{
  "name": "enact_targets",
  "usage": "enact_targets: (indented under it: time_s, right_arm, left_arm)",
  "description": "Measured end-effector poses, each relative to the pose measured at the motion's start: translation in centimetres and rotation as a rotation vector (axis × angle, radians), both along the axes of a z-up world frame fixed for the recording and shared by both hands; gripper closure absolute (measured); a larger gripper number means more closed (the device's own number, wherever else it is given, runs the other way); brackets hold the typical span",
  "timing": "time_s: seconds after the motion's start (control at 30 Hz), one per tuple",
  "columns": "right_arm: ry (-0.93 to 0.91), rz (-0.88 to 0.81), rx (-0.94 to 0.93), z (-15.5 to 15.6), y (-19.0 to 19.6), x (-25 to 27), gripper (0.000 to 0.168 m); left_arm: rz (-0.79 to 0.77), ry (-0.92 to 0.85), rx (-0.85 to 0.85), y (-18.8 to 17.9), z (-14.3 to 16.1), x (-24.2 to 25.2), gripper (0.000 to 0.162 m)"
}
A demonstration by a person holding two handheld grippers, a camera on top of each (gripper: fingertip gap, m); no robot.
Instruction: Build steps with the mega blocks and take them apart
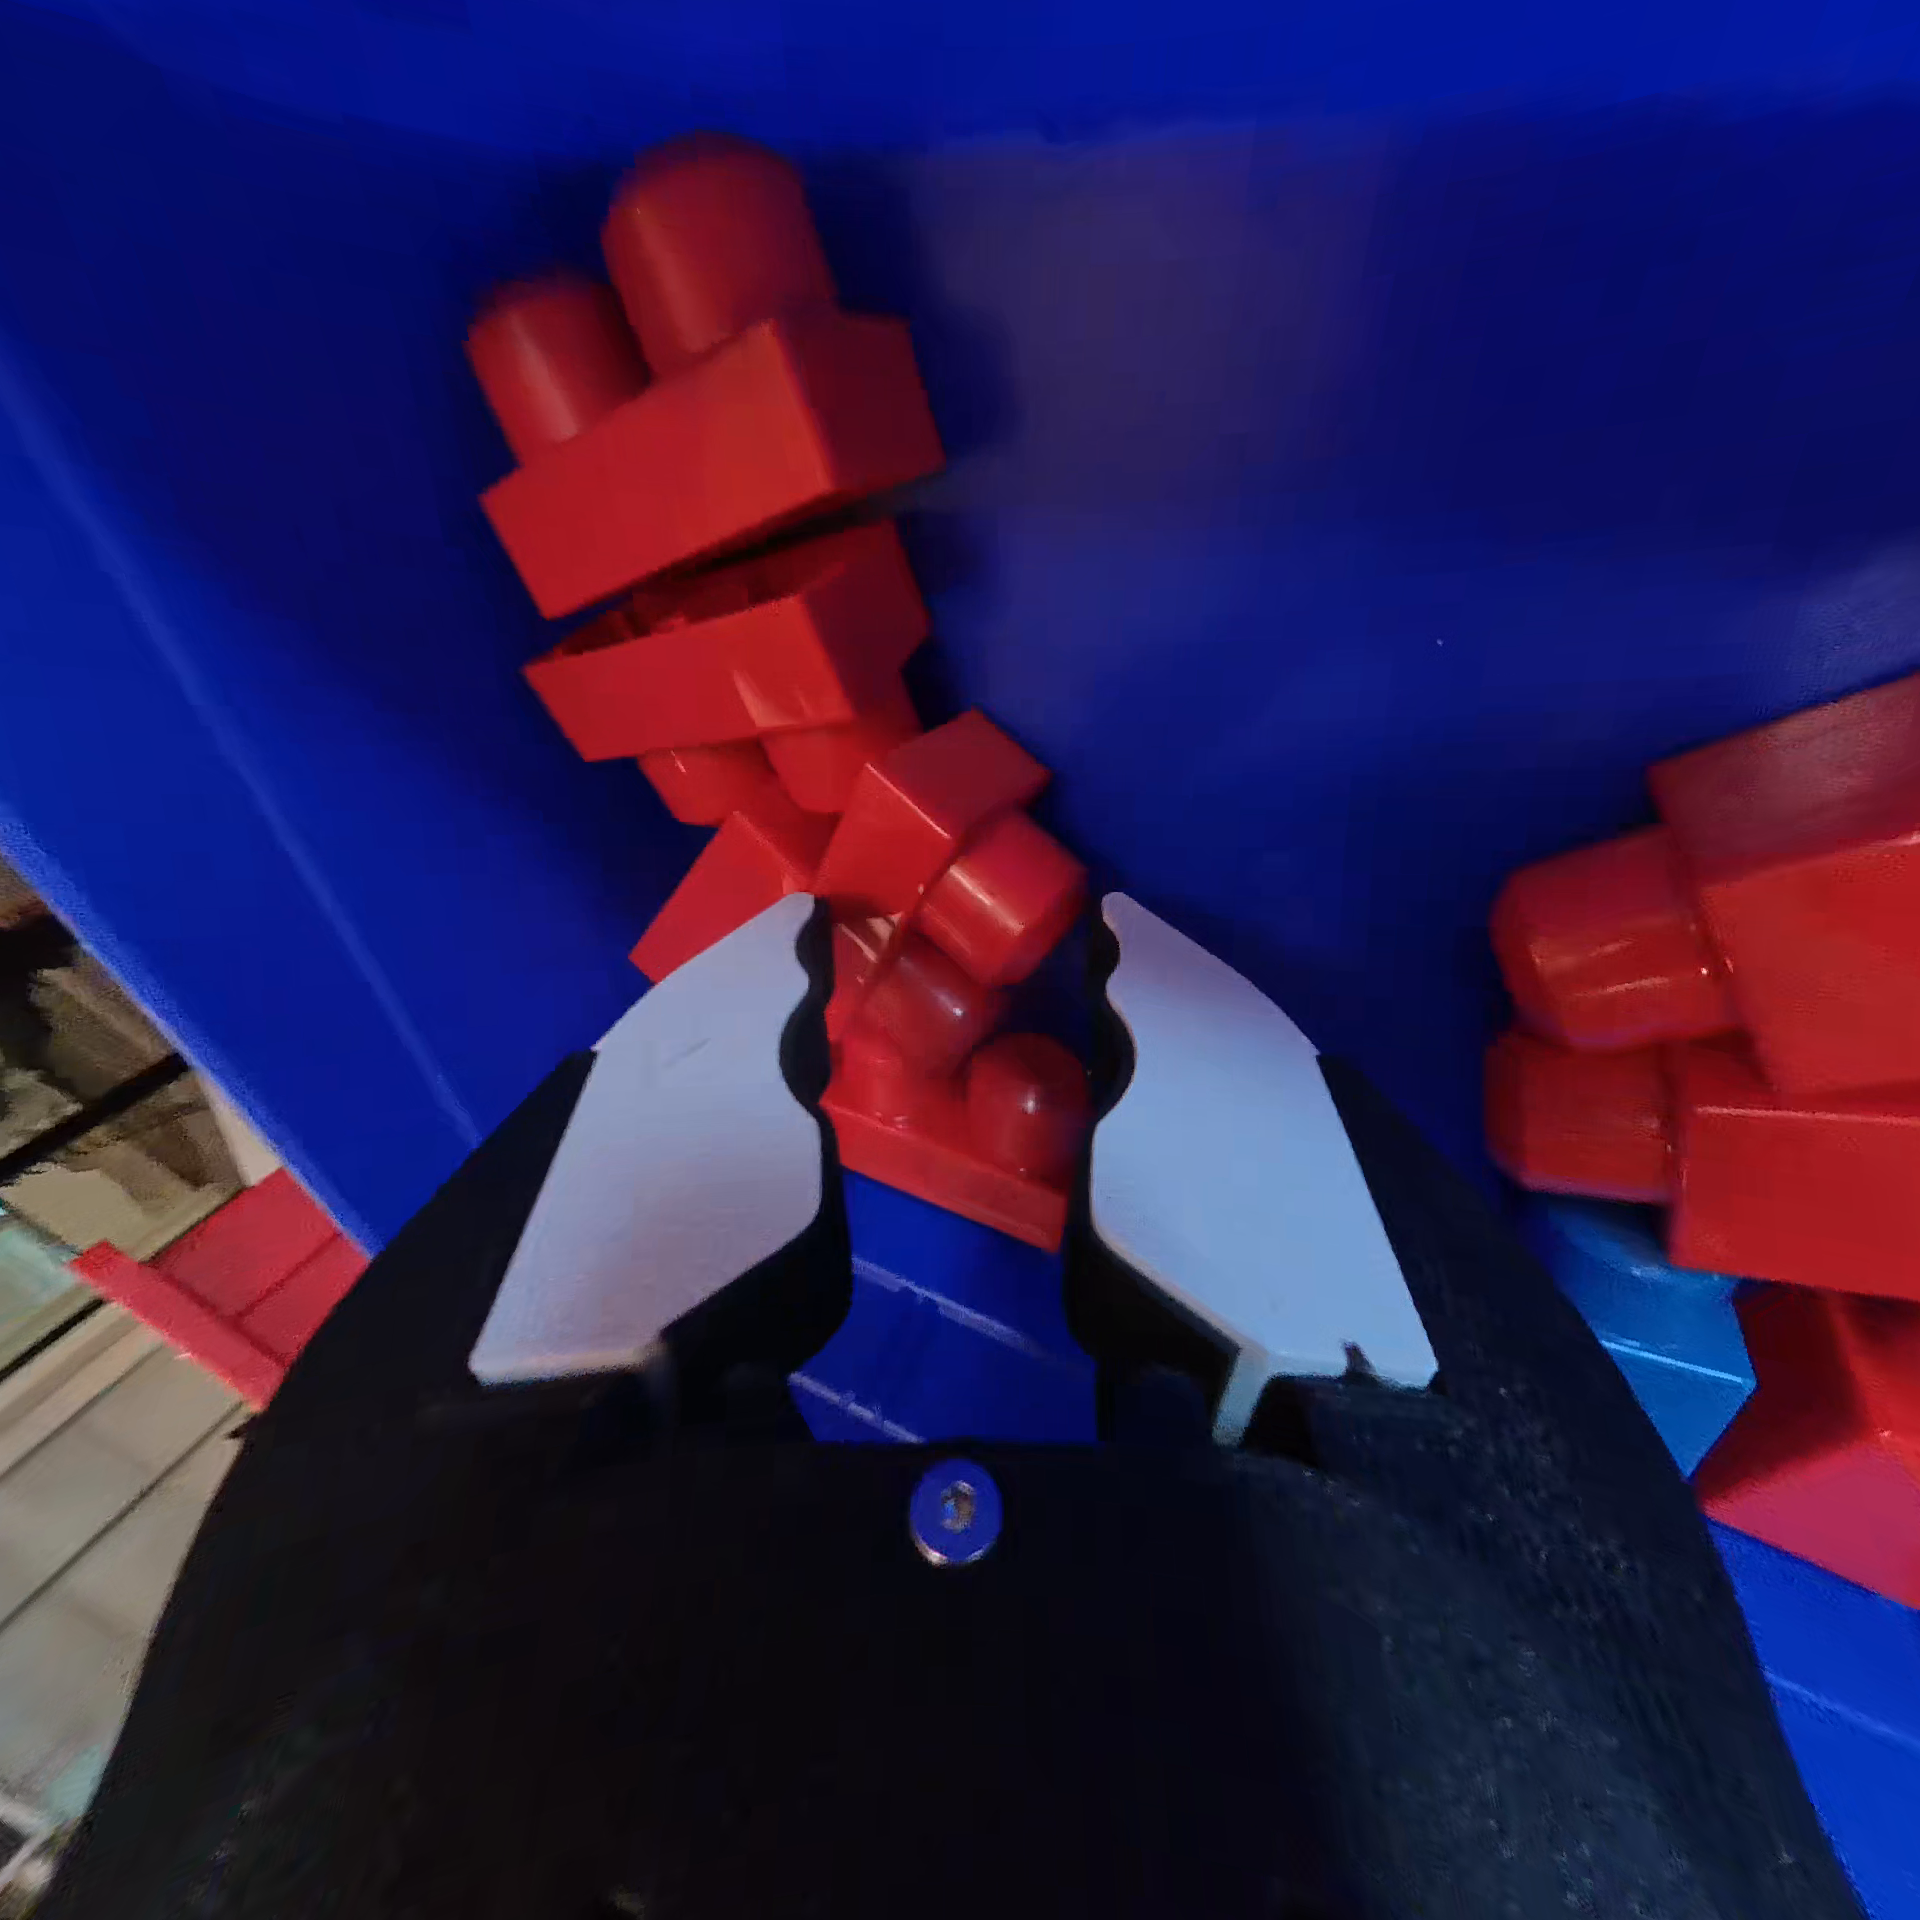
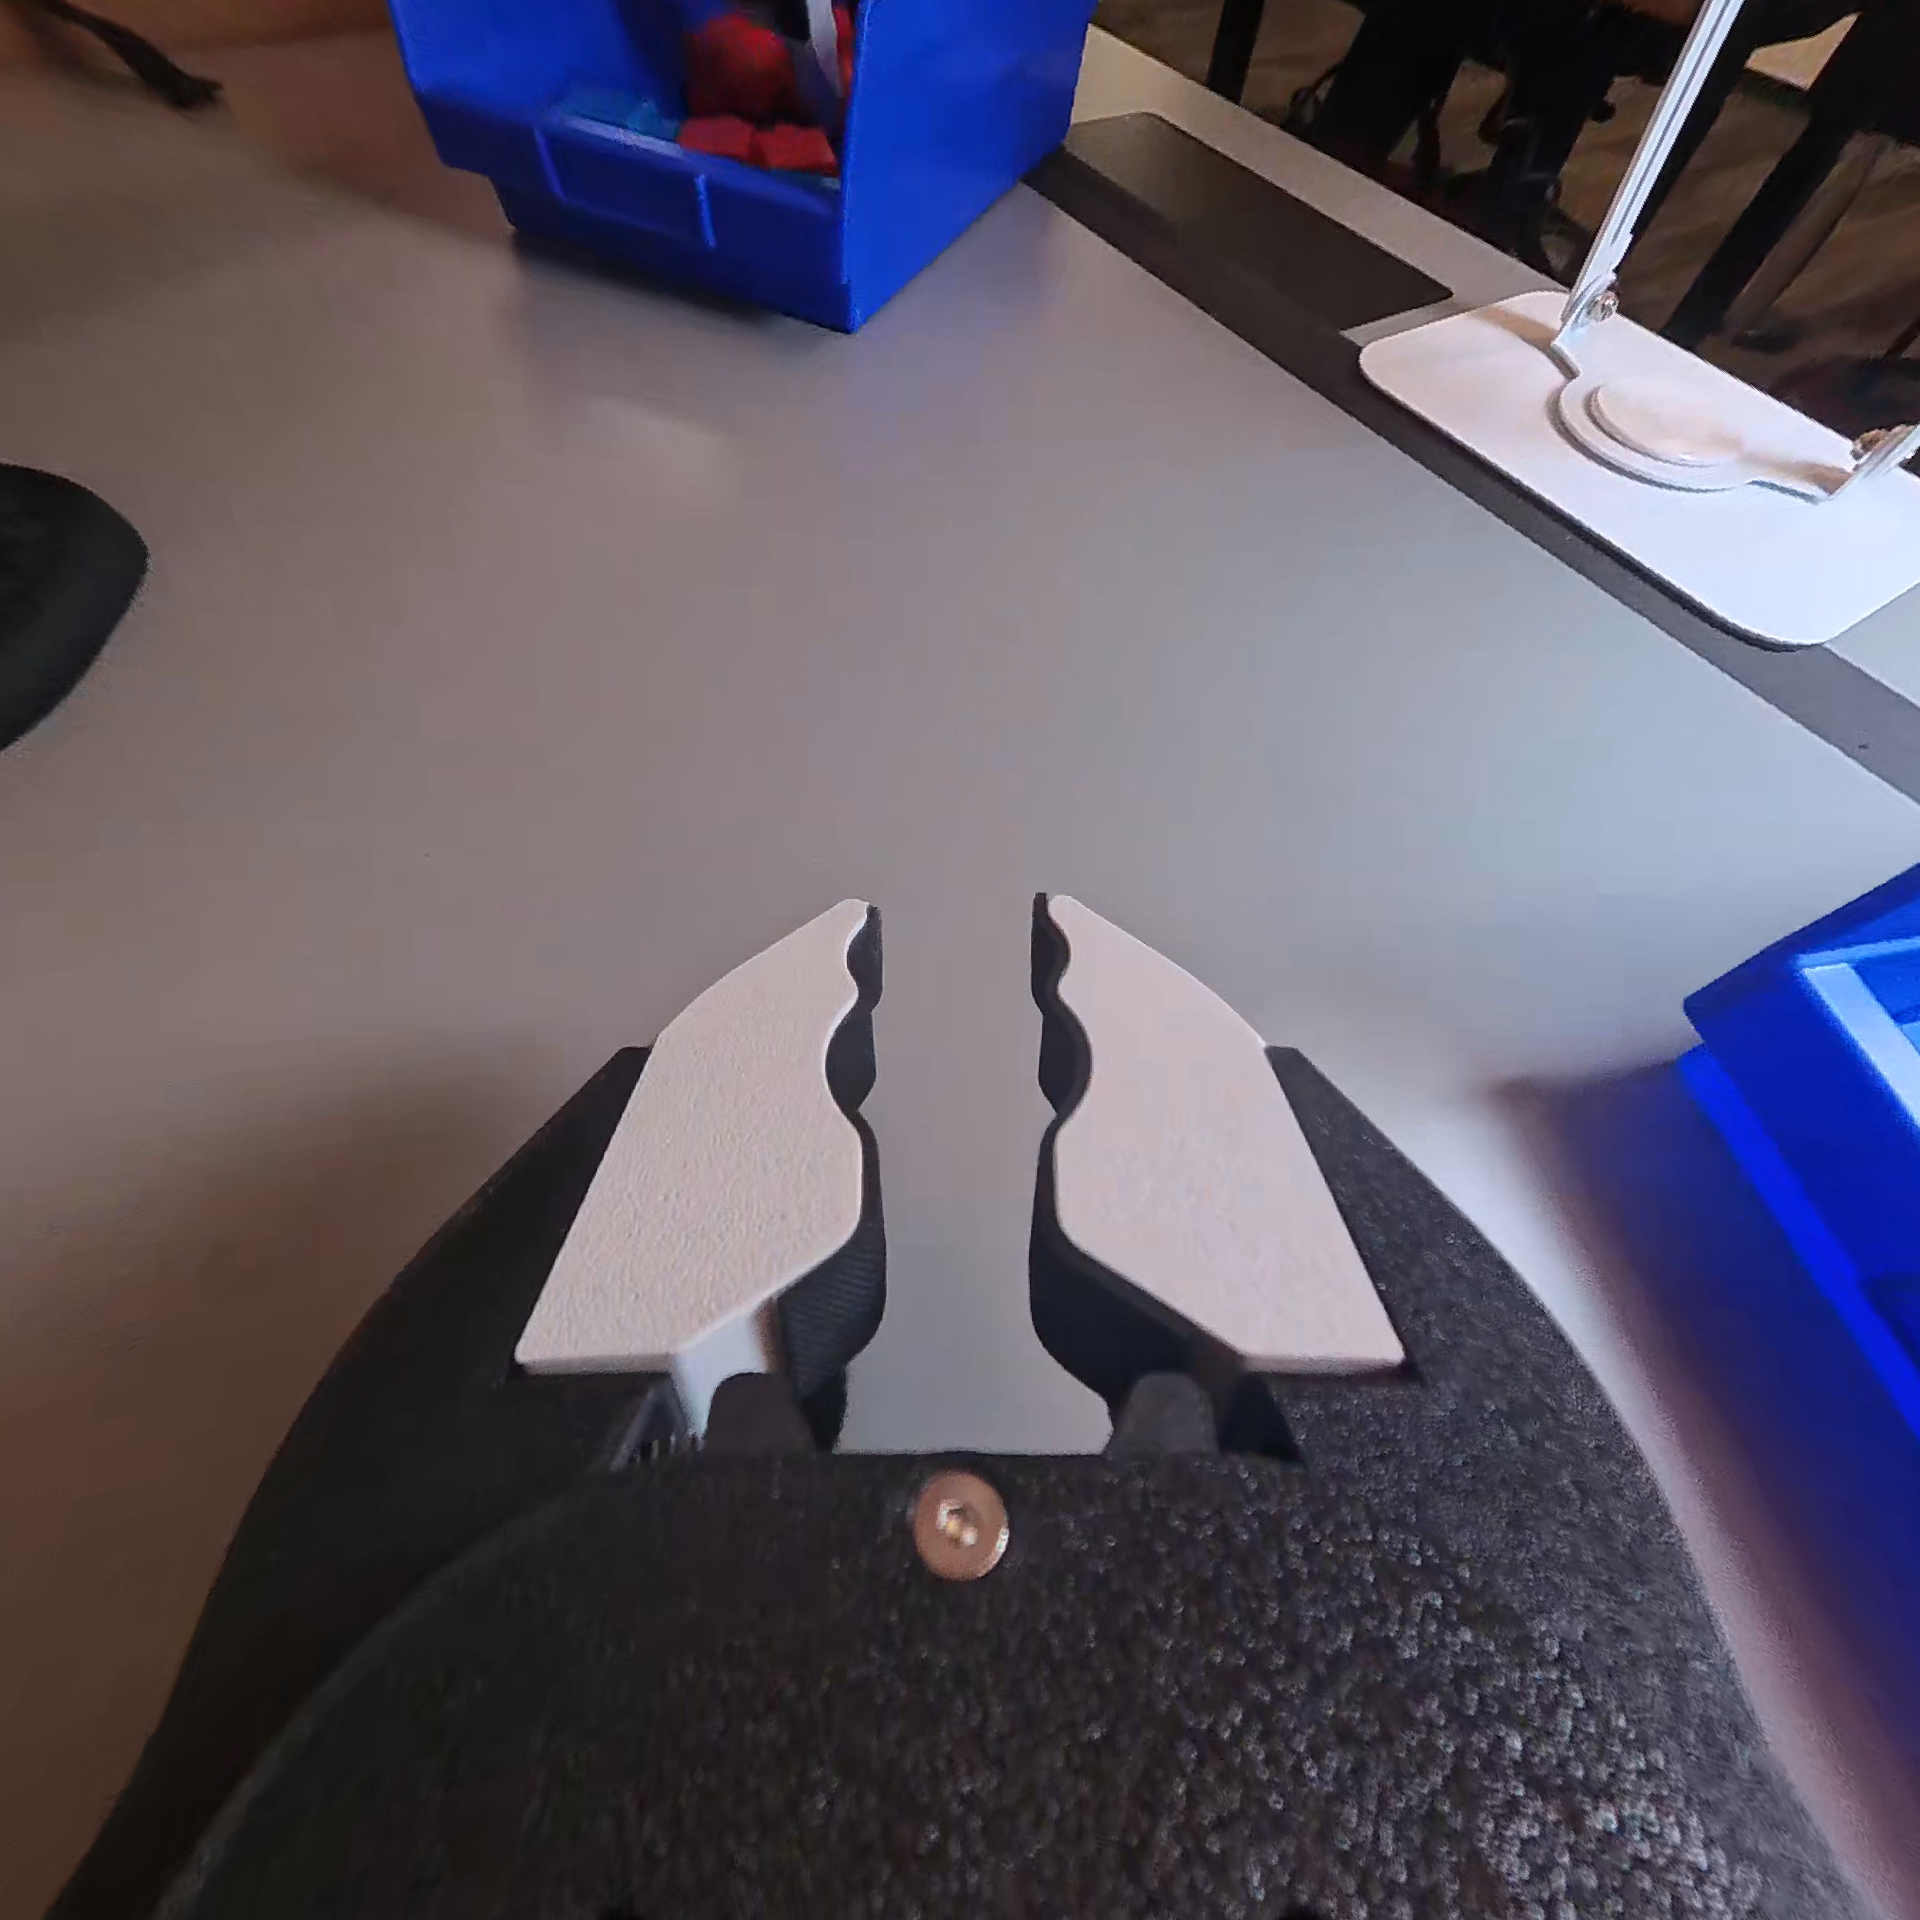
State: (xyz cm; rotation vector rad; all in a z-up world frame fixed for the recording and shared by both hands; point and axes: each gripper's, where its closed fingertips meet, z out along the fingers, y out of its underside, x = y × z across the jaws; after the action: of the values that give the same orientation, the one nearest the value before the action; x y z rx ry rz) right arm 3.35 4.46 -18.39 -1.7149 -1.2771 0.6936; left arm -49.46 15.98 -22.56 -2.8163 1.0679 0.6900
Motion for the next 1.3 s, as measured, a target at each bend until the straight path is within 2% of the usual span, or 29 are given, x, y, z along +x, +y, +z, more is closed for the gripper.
enact_targets:
  time_s: [0.1, 0.23, 0.33, 0.43, 0.6, 0.67, 0.77, 0.9, 1.0, 1.07, 1.13, 1.23, 1.3]
  right_arm:
    - [0.015, 0.008, -0.005, 0.2, -0.2, 0.1, 0.142]
    - [0.027, 0.014, 0.004, 0.5, -0.5, 0.2, 0.143]
    - [0.041, 0.023, 0.021, 1.0, -0.8, 0.0, 0.143]
    - [0.074, 0.036, 0.064, 1.9, -1.3, -0.3, 0.143]
    - [0.161, 0.061, 0.152, 4.0, -2.4, -1.4, 0.135]
    - [0.164, 0.032, 0.207, 4.5, -2.6, -1.8, 0.133]
    - [0.175, -0.028, 0.299, 5.4, -2.9, -2.5, 0.128]
    - [0.127, -0.082, 0.552, 6.8, -3.1, -3.7, 0.109]
    - [0.069, -0.124, 0.75, 7.3, -2.8, -4.2, 0.098]
    - [0.037, -0.153, 0.873, 7.8, -2.6, -4.2, 0.111]
    - [0.002, -0.168, 0.964, 8.2, -2.3, -3.9, 0.115]
    - [0.023, -0.15, 0.868, 7.9, -2.0, -3.6, 0.119]
    - [0.083, -0.064, 0.66, 7.1, -2.3, -3.9, 0.119]
  left_arm:
    - [-0.057, 0.047, 0.027, -0.5, 1.3, 0.6, 0.134]
    - [-0.057, -0.034, 0.173, -1.2, 4.8, 2.6, 0.135]
    - [-0.082, -0.157, 0.328, -2.0, 8.8, 5.9, 0.135]
    - [-0.159, -0.407, 0.513, -3.4, 13.5, 12.7, 0.135]
    - [-0.29, -1.167, 0.719, -9.4, 19.6, 28.9, 0.135]
    - [-0.237, -1.453, 0.734, -11.8, 19.7, 34.0, 0.135]
    - [-0.06, -1.79, 0.701, -13.7, 18.2, 39.2, 0.135]
    - [0.121, -2.042, 0.501, -15.1, 15.4, 44.6, 0.136]
    - [0.149, -2.117, 0.402, -16.3, 14.9, 47.2, 0.136]
    - [0.172, -2.123, 0.379, -16.8, 14.4, 48.2, 0.135]
    - [0.198, -2.166, 0.353, -17.2, 14.3, 48.5, 0.136]
    - [0.143, -2.167, 0.32, -17.3, 14.3, 48.2, 0.138]
    - [0.057, -2.099, 0.377, -16.7, 13.9, 47.3, 0.129]
